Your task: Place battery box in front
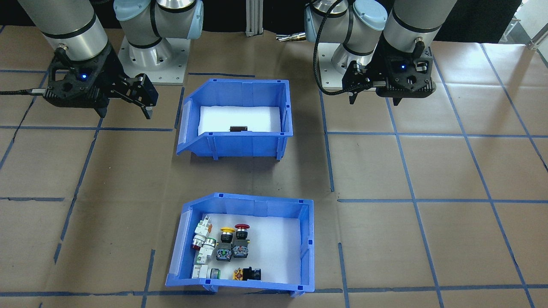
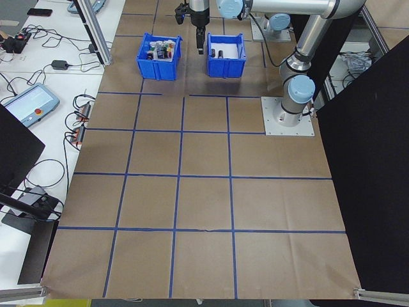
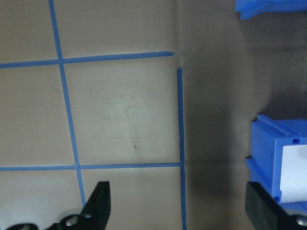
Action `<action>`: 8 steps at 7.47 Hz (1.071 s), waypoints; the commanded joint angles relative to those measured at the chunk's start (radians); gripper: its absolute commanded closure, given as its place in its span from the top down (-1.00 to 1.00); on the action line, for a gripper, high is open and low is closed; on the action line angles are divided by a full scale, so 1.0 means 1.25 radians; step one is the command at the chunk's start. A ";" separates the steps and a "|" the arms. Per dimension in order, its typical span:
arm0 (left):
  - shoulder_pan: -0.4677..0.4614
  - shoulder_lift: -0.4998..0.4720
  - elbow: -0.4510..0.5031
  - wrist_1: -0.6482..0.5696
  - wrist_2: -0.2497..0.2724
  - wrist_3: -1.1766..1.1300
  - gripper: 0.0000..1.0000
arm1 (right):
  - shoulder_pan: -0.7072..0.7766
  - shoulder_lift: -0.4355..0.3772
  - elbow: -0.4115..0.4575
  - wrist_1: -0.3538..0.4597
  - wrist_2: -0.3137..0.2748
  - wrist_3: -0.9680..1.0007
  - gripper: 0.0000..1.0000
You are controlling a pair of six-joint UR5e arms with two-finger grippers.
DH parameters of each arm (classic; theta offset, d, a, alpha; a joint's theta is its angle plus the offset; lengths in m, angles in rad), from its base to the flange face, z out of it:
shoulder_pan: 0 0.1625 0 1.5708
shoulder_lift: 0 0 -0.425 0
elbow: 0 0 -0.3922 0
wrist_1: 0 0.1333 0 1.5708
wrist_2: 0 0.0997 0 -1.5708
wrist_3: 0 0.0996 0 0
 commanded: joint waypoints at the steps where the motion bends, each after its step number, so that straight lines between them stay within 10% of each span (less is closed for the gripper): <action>1: 0.000 -0.001 0.000 0.000 0.000 0.000 1.00 | -0.001 -0.001 0.002 0.001 0.001 0.001 1.00; 8: 0.000 -0.002 -0.001 0.002 -0.005 0.000 1.00 | 0.001 -0.006 -0.001 0.004 -0.001 -0.076 1.00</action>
